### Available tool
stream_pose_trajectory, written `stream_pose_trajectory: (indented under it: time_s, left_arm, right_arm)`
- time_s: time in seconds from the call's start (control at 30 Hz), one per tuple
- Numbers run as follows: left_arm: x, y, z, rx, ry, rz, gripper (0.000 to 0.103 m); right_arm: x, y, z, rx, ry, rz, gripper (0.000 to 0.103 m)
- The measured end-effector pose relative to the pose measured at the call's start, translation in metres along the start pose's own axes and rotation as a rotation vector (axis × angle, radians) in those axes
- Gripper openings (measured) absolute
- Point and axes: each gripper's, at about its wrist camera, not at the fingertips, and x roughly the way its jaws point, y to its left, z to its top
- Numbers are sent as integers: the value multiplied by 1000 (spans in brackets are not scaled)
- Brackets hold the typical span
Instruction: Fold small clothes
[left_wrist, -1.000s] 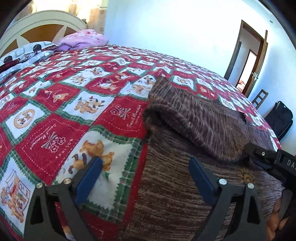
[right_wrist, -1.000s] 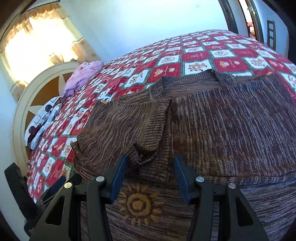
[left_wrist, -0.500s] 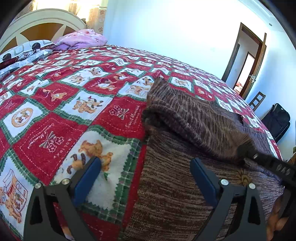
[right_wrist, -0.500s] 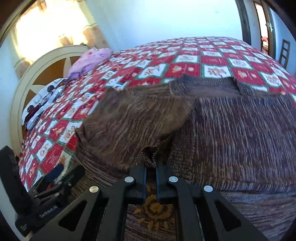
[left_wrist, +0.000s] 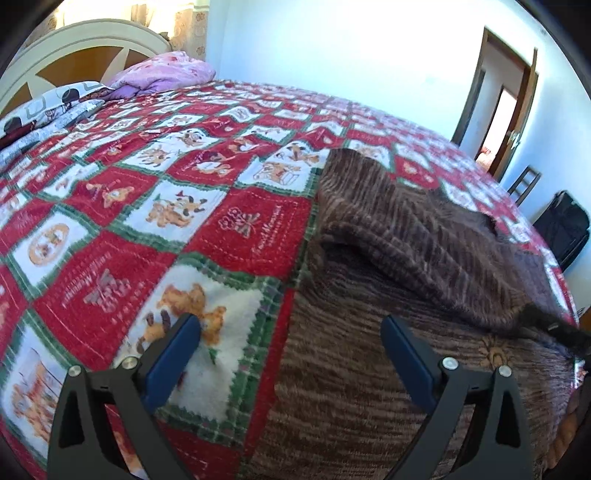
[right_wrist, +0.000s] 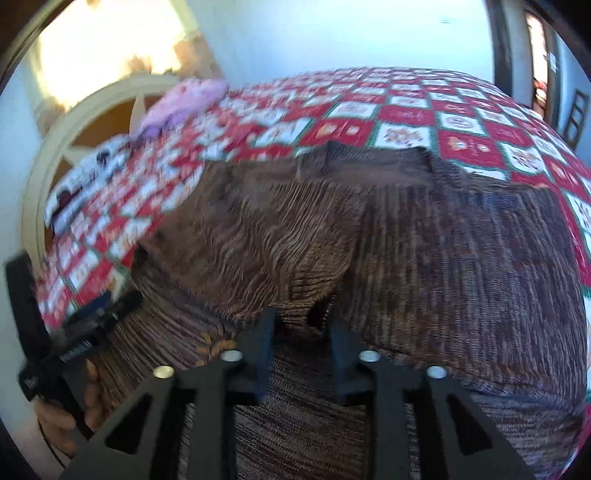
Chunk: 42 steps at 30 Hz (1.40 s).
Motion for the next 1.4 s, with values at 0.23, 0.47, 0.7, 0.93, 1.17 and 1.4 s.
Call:
stream_pose_trajectory:
  time_s: [0.23, 0.47, 0.7, 0.93, 1.17, 1.4]
  left_arm:
    - [30, 6, 32, -15, 22, 138, 101]
    - [33, 22, 26, -80, 32, 76, 103]
    - [32, 22, 25, -83, 24, 75, 103]
    - [32, 22, 26, -107, 9, 73, 103]
    - [31, 24, 25, -113, -1, 63, 103]
    - [29, 22, 24, -77, 32, 63, 103]
  right_arm:
    - [-13, -19, 33, 77, -98, -9, 58]
    - [54, -15, 56, 60, -6, -50, 33]
    - [67, -3, 66, -6, -22, -101, 7]
    - [65, -6, 71, -83, -94, -238, 10]
    - [32, -14, 71, 53, -186, -260, 32]
    - [62, 66, 30, -82, 12, 86, 32]
